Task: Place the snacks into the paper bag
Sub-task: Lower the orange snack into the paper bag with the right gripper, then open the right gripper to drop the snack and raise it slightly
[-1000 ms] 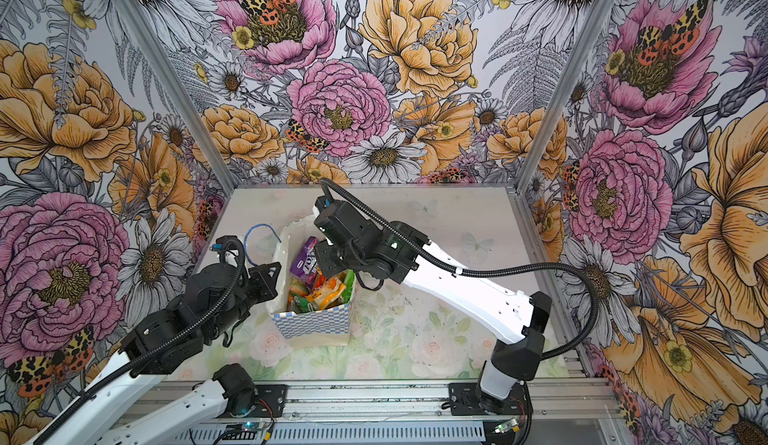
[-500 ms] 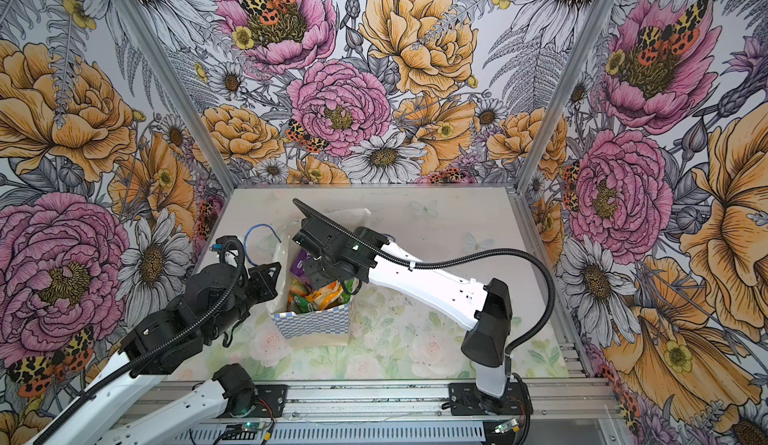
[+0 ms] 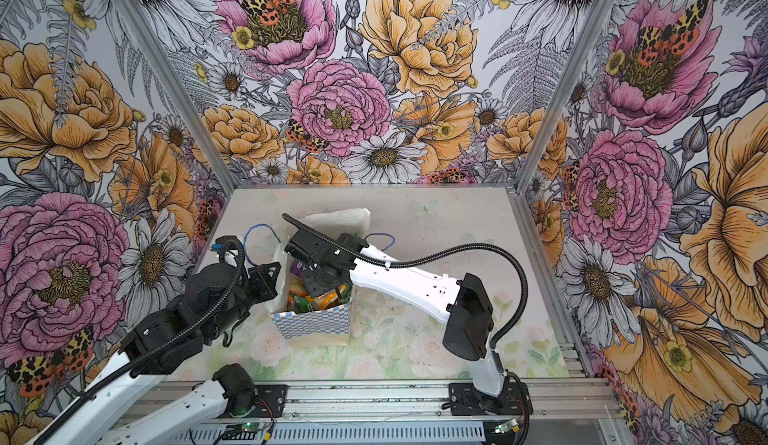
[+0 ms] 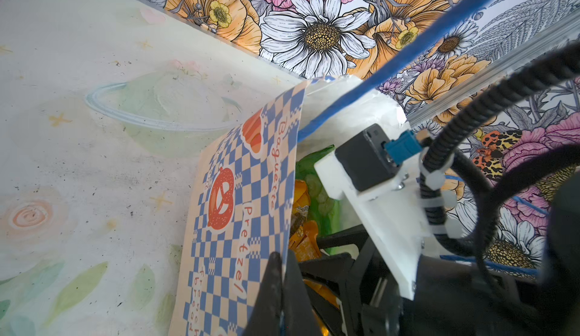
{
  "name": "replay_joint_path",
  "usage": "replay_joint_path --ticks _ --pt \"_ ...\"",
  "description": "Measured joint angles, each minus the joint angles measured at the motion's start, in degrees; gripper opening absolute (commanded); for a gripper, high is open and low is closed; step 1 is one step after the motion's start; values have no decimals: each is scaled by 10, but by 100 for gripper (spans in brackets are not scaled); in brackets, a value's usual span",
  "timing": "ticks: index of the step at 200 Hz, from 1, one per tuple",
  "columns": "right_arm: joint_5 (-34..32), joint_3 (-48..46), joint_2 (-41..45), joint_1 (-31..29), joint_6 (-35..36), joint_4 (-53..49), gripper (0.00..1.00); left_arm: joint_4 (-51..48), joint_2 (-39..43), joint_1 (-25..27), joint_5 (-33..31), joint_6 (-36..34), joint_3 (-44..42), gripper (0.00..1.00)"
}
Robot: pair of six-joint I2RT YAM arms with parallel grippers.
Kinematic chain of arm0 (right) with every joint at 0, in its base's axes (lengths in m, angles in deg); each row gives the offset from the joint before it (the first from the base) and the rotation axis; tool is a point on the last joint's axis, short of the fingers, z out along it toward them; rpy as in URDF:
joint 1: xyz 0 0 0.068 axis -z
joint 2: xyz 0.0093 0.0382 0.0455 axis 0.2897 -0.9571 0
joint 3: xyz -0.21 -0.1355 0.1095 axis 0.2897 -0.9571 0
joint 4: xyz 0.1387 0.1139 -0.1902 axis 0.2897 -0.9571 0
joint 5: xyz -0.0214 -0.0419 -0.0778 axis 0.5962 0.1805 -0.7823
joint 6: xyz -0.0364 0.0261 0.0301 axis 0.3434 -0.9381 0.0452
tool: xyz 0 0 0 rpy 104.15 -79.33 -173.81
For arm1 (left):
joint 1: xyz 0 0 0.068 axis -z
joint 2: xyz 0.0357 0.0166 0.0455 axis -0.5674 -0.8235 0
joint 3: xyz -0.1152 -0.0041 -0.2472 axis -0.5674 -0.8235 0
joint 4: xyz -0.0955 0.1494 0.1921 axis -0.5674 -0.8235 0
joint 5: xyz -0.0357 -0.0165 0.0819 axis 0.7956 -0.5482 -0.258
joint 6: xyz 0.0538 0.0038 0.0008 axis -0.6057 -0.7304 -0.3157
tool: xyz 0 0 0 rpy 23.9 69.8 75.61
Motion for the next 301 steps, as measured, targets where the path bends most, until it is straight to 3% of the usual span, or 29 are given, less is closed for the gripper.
replay_joint_path --ticks 17,49,80,118,178,224,301 --pt "0 0 0 0 0 0 31 2 0 0 0 0 -2 0" --pt "-1 0 0 -2 2 -1 57 4 0 0 0 0 -3 0" --pt "-16 2 3 -13 4 -10 65 4 0 0 0 0 -3 0" --pt "-50 5 41 -24 1 -39 66 4 0 -1 0 0 -3 0" --pt "-118 6 175 -35 -32 -61 67 5 -2 -1 0 0 -3 0" --pt "-186 -69 275 -31 -73 -61 68 5 -2 -1 0 2 -3 0" --pt "-146 -165 255 0 -103 2 67 9 -5 -4 2 2 -3 0"
